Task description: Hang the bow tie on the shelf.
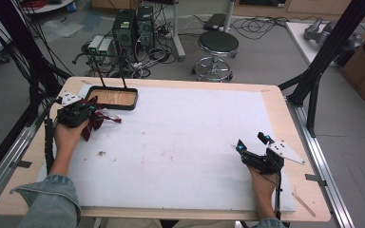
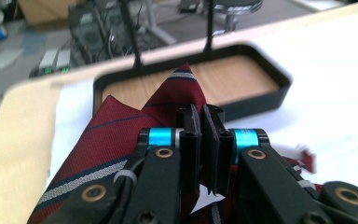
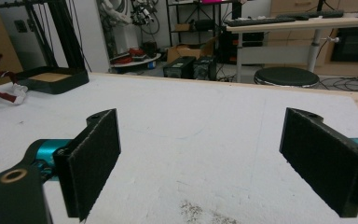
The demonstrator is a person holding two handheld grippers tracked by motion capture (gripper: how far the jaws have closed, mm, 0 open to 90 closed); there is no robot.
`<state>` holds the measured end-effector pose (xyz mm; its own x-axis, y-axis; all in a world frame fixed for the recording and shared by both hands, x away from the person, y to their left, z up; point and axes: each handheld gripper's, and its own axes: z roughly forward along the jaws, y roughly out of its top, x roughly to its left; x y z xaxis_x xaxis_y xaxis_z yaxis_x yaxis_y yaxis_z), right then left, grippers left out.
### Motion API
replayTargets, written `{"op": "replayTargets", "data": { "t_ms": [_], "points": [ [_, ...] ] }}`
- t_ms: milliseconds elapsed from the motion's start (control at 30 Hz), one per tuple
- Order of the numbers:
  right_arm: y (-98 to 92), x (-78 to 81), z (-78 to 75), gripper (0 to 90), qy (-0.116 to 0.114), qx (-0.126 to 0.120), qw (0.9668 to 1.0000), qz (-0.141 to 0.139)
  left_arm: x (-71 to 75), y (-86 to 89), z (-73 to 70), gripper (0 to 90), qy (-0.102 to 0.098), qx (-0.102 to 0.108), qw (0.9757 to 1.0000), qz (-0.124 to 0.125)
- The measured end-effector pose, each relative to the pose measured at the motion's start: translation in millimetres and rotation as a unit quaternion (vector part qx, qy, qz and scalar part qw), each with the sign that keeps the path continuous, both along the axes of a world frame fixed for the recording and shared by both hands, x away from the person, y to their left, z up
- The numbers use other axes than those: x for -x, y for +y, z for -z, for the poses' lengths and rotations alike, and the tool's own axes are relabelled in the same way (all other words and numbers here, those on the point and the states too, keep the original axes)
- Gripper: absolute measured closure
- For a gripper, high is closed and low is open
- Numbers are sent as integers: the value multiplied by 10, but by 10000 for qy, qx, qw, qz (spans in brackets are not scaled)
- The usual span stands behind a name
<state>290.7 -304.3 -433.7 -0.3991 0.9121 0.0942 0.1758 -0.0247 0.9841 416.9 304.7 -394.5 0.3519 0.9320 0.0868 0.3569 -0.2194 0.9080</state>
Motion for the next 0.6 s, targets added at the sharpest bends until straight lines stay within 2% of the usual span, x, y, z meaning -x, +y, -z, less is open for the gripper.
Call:
{"op": "replayTargets", "data": {
  "t_ms": [133,300,433,600],
  "points": [
    [-4,-2,1,114,-16,7,10000,-1,-12,-43,-163,851,-292,17,9993,229],
    [-3,-1,1,114,0,-18,10000,5,-45,-122,-356,851,-638,49,9963,580],
    [-5,-3,1,114,18,-38,10000,2,-111,-193,-490,850,-796,124,9935,799],
    [-9,-8,3,114,4,-33,10000,-16,-230,-361,-668,850,-946,93,9896,1083]
  ]
}}
